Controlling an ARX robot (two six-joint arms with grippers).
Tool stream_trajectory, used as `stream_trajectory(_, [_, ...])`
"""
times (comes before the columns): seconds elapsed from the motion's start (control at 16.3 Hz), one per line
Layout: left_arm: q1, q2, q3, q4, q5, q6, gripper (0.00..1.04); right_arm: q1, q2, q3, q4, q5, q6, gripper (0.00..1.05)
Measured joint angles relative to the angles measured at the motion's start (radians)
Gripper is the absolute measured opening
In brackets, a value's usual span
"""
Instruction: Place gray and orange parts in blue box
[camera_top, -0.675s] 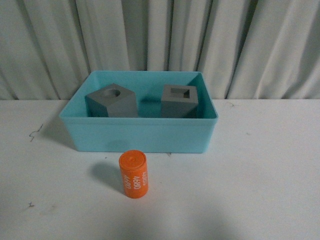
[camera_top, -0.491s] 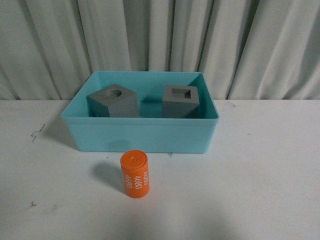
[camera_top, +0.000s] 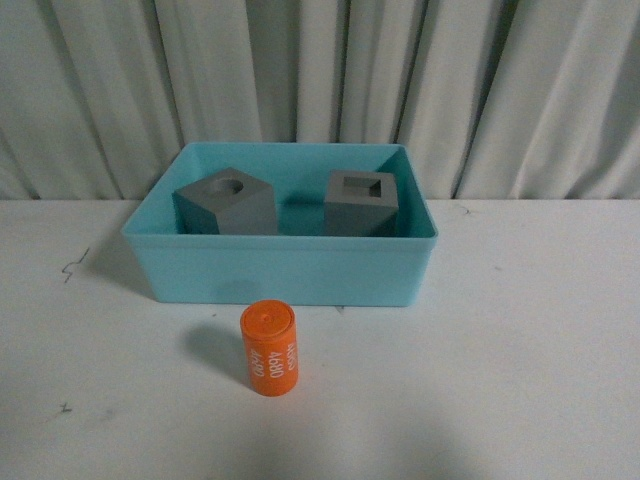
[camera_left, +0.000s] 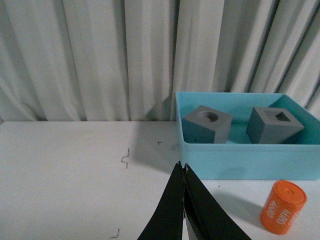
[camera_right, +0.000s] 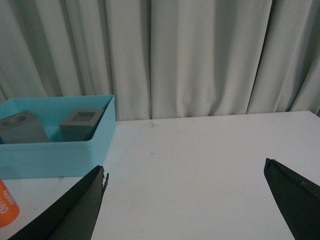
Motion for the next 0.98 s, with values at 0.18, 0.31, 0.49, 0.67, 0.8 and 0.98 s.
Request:
stream_trajectory(0.18, [0.002, -0.03, 0.0, -0.024, 0.0, 0.0, 0.02, 0.0, 0.0, 0.0, -0.001, -0.002, 0.0, 0.98])
stream_trajectory(0.31, [0.0, -0.063, 0.0, -0.045, 0.0, 0.0, 0.02, 0.0, 0.0, 0.0, 0.0, -0.001, 0.0, 0.98])
stream_trajectory(0.49, [0.0, -0.113, 0.0, -0.102, 0.0, 0.0, 0.02, 0.0, 0.0, 0.0, -0.001, -0.001, 0.0, 0.98])
stream_trajectory(0.67, [0.0, -0.156, 0.0, -0.145, 0.0, 0.0, 0.02, 0.0, 0.0, 0.0, 0.0, -0.001, 0.0, 0.98])
stream_trajectory(0.8, [0.0, -0.223, 0.002, -0.245, 0.0, 0.0, 0.02, 0.0, 0.0, 0.0, 0.0, -0.001, 0.0, 0.98])
stream_trajectory(0.98, [0.0, -0.332, 0.001, -0.338, -0.001, 0.0, 0.02, 0.0, 0.0, 0.0, 0.0, -0.002, 0.0, 0.98])
